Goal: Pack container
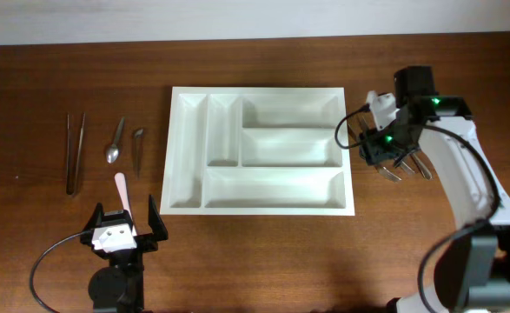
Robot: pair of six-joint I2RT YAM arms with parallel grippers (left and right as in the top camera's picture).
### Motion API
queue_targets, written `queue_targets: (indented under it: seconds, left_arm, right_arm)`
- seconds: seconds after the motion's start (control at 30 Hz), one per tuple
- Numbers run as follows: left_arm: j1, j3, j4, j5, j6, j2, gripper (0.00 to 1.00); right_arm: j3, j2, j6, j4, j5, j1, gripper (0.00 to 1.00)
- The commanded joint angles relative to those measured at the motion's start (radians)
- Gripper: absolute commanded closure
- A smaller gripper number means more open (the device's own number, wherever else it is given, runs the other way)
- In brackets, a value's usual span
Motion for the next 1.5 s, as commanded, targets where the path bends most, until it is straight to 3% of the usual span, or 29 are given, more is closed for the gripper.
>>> queue_targets:
  seconds: [0.0, 0.17, 0.47, 1.47]
  left_arm:
    - [0.004, -0.01, 0.003, 0.013, 0.016, -0.01, 0.01]
    - [0.004, -0.01, 0.003, 0.013, 0.016, -0.01, 0.01]
    - [0.004, -0.01, 0.003, 0.013, 0.016, -0.01, 0.01]
    - [0.004, -0.01, 0.003, 0.013, 0.016, -0.01, 0.01]
  right_arm:
    - [0.02, 0.038, -0.039, 0.002, 0.023, -0.005, 0.45]
    - [0.019, 0.071, -0.045, 0.044, 0.074, -0.005, 0.46]
    - [0.019, 0.118, -0.105, 0.15, 0.084, -0.033, 0.59]
    - [0.014, 0.272, -0.105, 0.168, 0.022, -0.075, 0.65]
